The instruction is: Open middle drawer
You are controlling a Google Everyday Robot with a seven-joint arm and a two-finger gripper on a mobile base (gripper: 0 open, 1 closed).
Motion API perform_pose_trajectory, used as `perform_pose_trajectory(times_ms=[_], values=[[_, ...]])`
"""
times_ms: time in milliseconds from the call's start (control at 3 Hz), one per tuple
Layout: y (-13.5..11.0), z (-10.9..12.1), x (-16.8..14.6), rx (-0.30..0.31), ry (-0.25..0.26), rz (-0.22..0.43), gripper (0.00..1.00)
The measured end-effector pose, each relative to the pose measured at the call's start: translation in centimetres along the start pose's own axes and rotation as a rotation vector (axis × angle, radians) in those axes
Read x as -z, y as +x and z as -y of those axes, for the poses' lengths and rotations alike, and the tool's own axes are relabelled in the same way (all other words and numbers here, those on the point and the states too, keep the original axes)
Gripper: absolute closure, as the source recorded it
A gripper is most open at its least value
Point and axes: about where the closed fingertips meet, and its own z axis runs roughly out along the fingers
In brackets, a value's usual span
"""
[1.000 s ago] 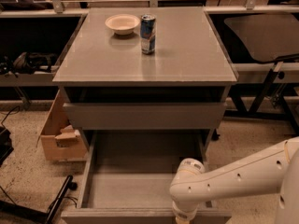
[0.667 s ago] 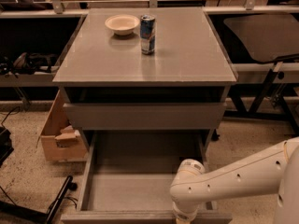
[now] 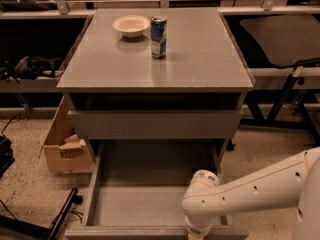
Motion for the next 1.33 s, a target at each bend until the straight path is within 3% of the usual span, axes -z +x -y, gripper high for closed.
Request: perform_pose_trajectory(times_ms=[333,667,1000,1333], values=[[0.0,0.0,0.0,0.0,0.0,0.0,0.09],[0.9,0.9,2.5,-0.006,0.023,-0.019,0.0],[4.0,3.4,9.8,-0.078,0.065,-0.027,0.0],[7.1,4.3,18.7,-0.13,0.095,-0.009,0.0]])
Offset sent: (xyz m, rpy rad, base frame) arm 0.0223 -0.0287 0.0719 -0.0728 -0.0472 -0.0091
